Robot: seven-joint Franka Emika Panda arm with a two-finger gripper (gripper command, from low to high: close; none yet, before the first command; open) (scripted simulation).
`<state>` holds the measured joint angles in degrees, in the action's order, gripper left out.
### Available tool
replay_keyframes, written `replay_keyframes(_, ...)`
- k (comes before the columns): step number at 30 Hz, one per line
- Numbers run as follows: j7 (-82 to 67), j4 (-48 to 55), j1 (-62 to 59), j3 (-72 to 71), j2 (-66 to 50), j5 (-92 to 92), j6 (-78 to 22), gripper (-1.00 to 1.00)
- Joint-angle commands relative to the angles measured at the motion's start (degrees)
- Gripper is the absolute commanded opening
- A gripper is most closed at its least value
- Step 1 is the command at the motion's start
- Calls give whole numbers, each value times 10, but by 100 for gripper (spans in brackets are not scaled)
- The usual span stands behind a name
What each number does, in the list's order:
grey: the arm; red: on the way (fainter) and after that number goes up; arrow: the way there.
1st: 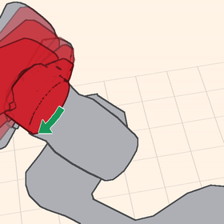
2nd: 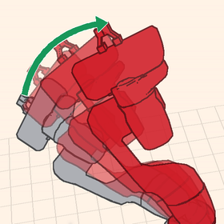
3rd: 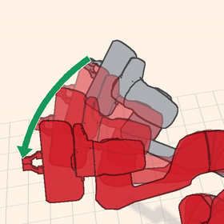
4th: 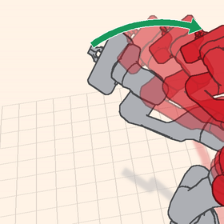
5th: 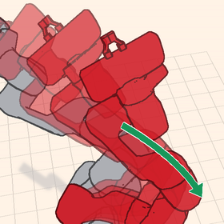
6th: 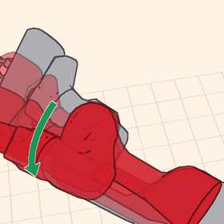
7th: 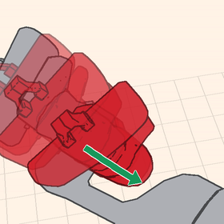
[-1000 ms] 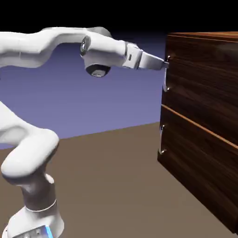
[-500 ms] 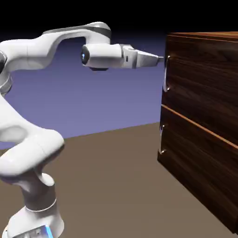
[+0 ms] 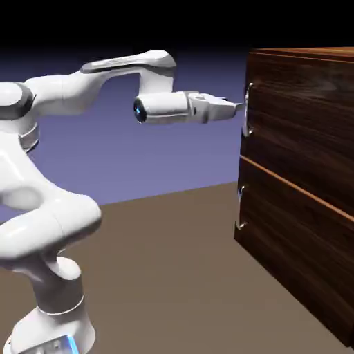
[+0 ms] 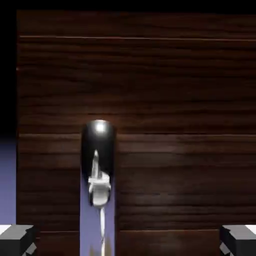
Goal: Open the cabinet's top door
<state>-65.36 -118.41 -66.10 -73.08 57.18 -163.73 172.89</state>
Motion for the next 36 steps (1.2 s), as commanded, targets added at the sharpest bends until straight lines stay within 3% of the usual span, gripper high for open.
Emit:
replay_keyframes(1,-15,6,-9,-10,3,-23,0,0)
replay_keyframes(7,-11,91,-112,-67,-12,-23,-3,0)
replay_keyframes(8,-11,91,-112,-67,-12,-23,-3,-100)
replay_keyframes(24,-17,-195,199,145,-32,91,-172,-100)
replay_keyframes(36,53,-412,426,383,65,305,-308,-100)
